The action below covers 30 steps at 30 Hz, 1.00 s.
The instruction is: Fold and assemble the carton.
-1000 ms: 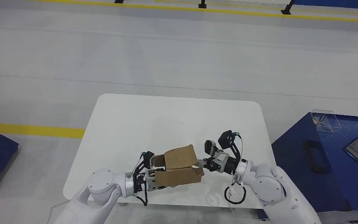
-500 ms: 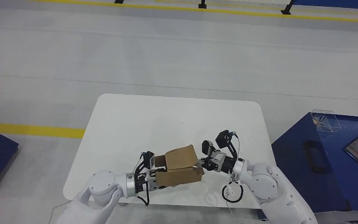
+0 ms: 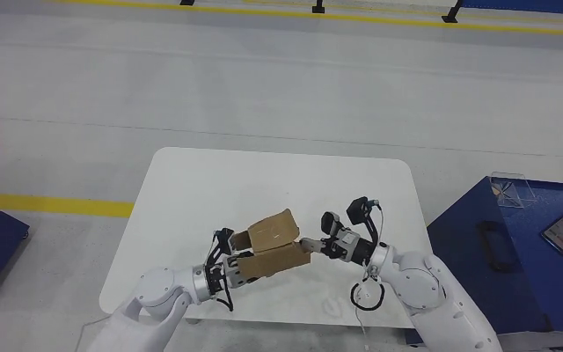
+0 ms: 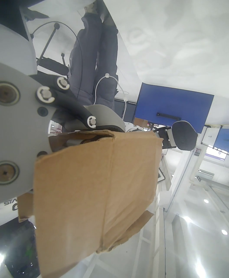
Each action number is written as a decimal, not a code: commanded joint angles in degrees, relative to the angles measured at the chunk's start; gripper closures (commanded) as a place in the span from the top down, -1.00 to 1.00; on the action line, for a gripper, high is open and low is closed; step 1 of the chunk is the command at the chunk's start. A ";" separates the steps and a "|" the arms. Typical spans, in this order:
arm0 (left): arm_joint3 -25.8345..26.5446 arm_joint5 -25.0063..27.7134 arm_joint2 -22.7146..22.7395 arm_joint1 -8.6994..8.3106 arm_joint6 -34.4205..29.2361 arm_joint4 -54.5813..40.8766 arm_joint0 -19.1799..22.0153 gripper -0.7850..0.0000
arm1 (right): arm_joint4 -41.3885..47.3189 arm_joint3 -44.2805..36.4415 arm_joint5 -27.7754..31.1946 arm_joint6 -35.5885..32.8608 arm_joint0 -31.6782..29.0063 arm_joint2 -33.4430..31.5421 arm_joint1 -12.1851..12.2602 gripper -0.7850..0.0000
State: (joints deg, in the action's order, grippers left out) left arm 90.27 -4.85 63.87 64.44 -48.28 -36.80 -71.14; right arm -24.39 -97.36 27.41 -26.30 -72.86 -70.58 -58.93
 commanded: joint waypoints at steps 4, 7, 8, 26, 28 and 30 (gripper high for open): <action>-1.63 2.14 1.28 0.21 1.20 -3.12 -0.11 -1.00 | 0.57 -1.58 0.30 0.06 -1.45 -2.47 0.35 1.00; -2.75 2.65 1.54 0.36 1.33 -4.62 -0.03 -1.00 | -1.03 -2.64 0.26 -2.01 -1.80 -2.46 0.51 1.00; -3.04 2.74 1.61 0.41 1.29 -5.07 0.05 -1.00 | -1.62 -2.72 -0.09 -2.41 -1.71 -2.09 0.47 1.00; -2.87 5.48 1.36 0.48 -0.19 -0.38 0.04 -1.00 | -7.29 -0.70 -5.28 -0.22 3.63 5.76 -1.45 1.00; -2.92 5.55 1.46 0.48 -0.42 -0.28 0.05 -1.00 | -6.80 -0.71 -4.92 -0.54 3.94 6.45 -1.62 1.00; -2.91 5.55 1.60 0.46 -0.66 -0.20 0.06 -1.00 | -6.94 -0.77 -4.55 -0.84 4.27 6.88 -1.73 1.00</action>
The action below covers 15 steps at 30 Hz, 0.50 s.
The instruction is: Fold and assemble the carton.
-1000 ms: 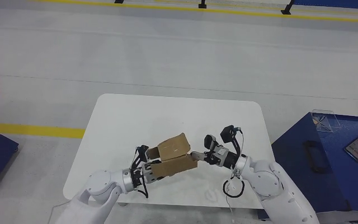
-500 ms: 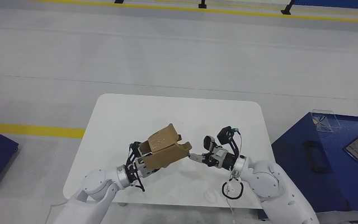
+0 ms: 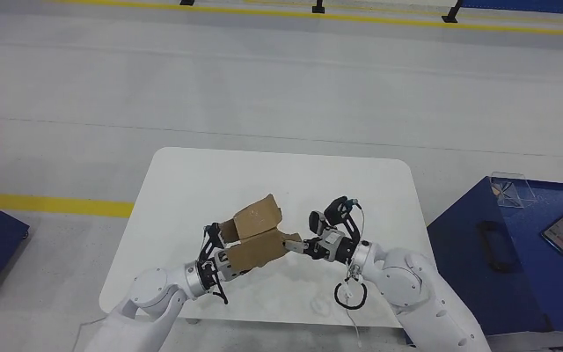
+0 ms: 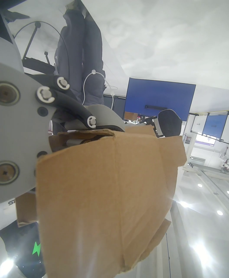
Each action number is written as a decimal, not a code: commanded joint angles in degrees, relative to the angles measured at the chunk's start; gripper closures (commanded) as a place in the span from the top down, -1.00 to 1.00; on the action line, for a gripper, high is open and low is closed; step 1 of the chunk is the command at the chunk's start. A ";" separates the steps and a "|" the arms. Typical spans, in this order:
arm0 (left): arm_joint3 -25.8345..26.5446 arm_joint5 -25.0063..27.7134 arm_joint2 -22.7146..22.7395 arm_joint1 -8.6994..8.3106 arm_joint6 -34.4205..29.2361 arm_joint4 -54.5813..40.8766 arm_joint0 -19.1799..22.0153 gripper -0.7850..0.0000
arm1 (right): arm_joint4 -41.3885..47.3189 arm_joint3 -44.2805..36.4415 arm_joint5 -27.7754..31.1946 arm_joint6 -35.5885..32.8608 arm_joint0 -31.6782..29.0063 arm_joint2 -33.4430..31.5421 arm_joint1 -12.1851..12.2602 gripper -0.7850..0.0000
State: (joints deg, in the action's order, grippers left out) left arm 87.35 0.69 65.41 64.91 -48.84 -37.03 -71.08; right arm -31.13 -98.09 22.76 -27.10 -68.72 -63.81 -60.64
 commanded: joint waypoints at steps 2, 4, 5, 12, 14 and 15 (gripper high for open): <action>0.08 -0.02 0.18 -0.02 -0.33 0.14 0.01 -1.00 | -0.51 0.00 0.06 0.27 0.16 0.27 -0.12 1.00; 0.18 -0.06 0.30 -0.03 -0.57 0.07 -0.02 -1.00 | -0.55 0.08 0.13 0.82 0.30 -0.05 -0.15 1.00; 0.24 -0.03 0.36 -0.03 -0.65 0.09 -0.03 -1.00 | -0.54 0.20 0.12 1.14 0.34 -0.31 -0.16 1.00; 0.54 0.37 0.50 0.00 0.53 1.50 -0.24 -1.00 | -9.81 -0.57 -5.39 7.22 0.52 -2.33 -0.21 1.00; 0.93 1.02 0.35 0.04 1.70 2.57 -0.51 -1.00 | -15.84 -1.04 -9.09 10.11 0.46 -2.15 -0.33 1.00; 1.20 1.54 0.29 0.06 2.28 3.22 -0.67 -1.00 | -18.92 -1.10 -10.90 10.97 0.54 -1.74 -0.42 1.00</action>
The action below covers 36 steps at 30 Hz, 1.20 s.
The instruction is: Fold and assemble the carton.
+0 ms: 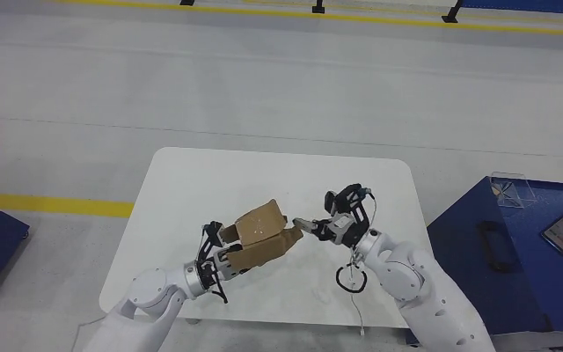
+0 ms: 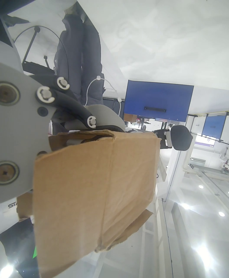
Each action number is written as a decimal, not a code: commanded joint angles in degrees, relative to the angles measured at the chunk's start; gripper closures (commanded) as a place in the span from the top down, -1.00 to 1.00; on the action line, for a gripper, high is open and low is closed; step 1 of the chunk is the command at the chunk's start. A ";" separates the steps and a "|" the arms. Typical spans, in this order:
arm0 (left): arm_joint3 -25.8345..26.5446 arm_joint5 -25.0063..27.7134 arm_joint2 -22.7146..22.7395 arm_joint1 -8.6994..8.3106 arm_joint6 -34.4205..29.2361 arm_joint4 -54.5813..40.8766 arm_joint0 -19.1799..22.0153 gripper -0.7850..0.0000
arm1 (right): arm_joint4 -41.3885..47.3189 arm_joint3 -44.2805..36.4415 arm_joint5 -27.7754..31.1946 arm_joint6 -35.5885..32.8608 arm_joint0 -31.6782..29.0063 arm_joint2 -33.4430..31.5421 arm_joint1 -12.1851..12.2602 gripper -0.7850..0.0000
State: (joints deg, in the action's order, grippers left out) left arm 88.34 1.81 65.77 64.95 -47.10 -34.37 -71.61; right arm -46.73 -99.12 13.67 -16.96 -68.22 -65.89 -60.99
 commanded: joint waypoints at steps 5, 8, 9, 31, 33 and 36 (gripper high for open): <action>1.85 2.73 -0.45 0.07 4.61 5.35 -1.23 -1.00 | -12.78 0.74 -7.10 2.38 1.81 3.94 -0.90 1.00; 2.46 2.84 -0.71 0.12 5.13 5.85 -1.76 -1.00 | -17.49 1.28 -8.36 2.73 2.85 6.23 -1.40 1.00; 2.51 2.80 -0.67 0.13 5.12 5.84 -1.81 -1.00 | -18.90 1.29 -8.82 3.03 3.02 6.91 -1.56 1.00; 1.43 -0.75 -0.58 0.54 5.28 3.46 -1.62 -1.00 | -25.52 -2.52 -8.81 3.56 -0.04 9.98 -3.17 1.00; 1.46 -1.49 -0.53 0.53 4.60 2.95 -1.73 -1.00 | -24.88 -2.55 -8.58 3.73 -0.29 9.60 -3.26 1.00; 1.48 -1.92 -0.18 0.49 3.80 2.24 -1.91 -1.00 | -22.49 -2.97 -7.97 4.51 -0.96 8.05 -3.28 1.00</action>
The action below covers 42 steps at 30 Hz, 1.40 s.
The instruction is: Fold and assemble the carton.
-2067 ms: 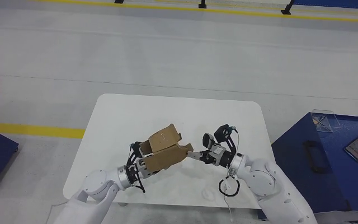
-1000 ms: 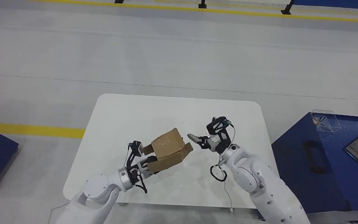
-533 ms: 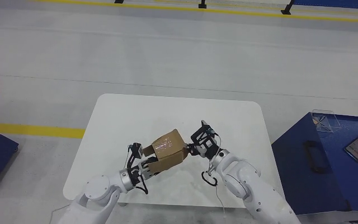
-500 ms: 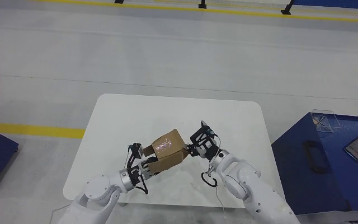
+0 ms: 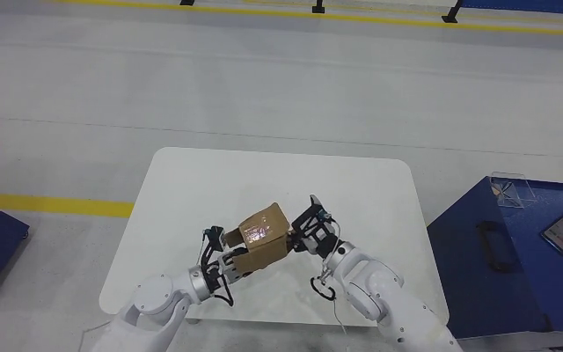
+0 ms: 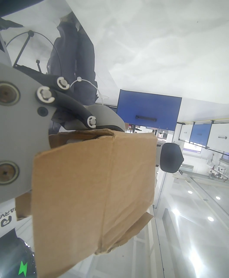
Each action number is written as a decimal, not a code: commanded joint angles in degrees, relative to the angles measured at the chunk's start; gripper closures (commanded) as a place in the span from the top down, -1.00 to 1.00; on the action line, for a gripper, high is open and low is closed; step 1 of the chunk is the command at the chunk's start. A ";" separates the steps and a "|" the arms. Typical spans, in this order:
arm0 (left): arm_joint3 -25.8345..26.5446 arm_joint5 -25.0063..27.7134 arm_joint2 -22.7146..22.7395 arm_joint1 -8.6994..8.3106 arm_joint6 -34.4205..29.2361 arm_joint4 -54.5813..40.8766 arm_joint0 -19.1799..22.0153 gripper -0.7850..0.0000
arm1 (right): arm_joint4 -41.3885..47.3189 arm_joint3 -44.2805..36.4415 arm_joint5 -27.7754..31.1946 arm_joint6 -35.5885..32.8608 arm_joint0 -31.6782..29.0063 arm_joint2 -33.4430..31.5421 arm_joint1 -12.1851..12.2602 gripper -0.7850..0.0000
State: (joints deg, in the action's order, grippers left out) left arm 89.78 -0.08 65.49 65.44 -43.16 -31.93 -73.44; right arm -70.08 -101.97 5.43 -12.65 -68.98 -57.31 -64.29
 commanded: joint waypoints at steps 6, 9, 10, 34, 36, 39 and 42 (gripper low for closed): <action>-0.28 -1.42 0.93 -0.01 -4.03 -5.36 -0.47 -1.00 | 13.13 -0.55 3.49 0.80 -3.07 -9.40 0.73 1.00; -0.87 -2.38 1.38 0.01 -5.64 -7.97 -0.40 -1.00 | 17.56 0.67 6.40 -2.10 -4.40 -12.69 1.17 1.00; -1.10 -2.50 1.48 0.03 -6.07 -8.70 -0.37 -1.00 | 18.84 1.36 7.59 -3.71 -4.75 -12.99 1.26 1.00; -0.88 -2.33 -0.72 0.34 -5.55 -4.89 -0.49 -1.00 | 36.71 2.50 18.61 -14.24 -4.51 -13.25 1.33 1.00; -0.54 -2.18 -0.88 0.33 -5.29 -4.27 -0.76 -1.00 | 36.23 2.17 18.48 -14.35 -4.39 -13.08 1.31 1.00; -0.21 -2.15 -0.86 0.31 -5.00 -3.88 -1.04 -1.00 | 35.51 1.80 18.31 -14.60 -4.35 -12.84 1.31 1.00; -0.05 -2.21 -0.79 0.28 -5.01 -3.68 -1.22 -1.00 | 34.31 1.53 17.95 -15.15 -4.17 -12.49 1.31 1.00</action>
State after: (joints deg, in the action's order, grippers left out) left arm 89.70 -2.28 64.66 65.73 -48.14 -35.62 -74.61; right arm -35.54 -100.38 23.50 -27.75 -73.16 -69.91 -62.97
